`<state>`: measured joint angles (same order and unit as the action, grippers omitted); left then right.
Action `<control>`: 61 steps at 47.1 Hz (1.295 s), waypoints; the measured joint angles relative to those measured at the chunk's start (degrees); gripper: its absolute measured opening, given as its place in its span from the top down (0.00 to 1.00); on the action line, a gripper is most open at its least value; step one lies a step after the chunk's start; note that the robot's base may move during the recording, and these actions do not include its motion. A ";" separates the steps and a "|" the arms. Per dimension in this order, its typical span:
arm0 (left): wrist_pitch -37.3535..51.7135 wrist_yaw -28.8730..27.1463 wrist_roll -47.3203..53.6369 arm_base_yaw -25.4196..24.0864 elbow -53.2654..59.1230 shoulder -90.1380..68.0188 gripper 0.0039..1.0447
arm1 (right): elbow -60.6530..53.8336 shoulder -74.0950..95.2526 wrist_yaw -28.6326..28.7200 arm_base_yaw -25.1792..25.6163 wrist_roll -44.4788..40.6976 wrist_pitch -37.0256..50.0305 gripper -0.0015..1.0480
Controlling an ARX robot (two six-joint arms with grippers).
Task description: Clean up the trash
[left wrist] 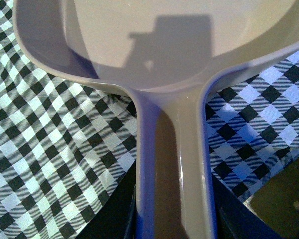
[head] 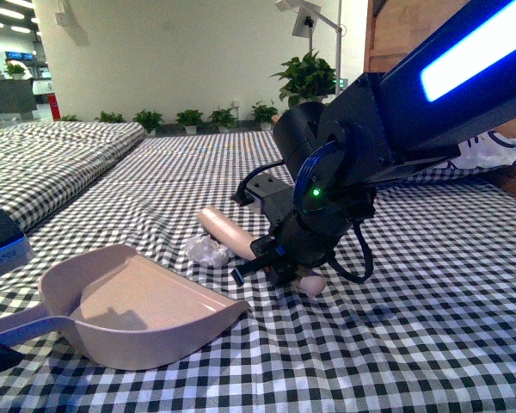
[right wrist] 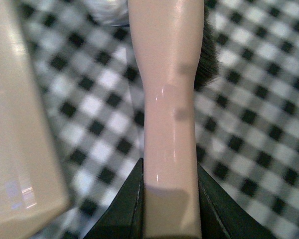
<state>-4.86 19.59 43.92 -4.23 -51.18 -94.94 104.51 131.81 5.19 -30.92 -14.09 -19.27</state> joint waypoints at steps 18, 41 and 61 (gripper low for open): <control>-0.02 0.02 0.00 0.00 0.00 0.00 0.76 | -2.86 -11.39 18.36 3.74 -5.09 -2.82 0.80; -0.02 0.04 0.00 0.00 0.00 0.00 0.76 | -9.77 -14.58 10.12 12.46 1.86 7.06 0.80; 24.28 -5.51 -20.09 0.61 6.60 4.00 0.76 | -23.61 -34.77 14.43 24.74 15.63 10.58 0.80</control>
<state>19.42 14.09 23.84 -3.62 -44.58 -90.94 80.90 97.03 19.62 -6.17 1.54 -8.69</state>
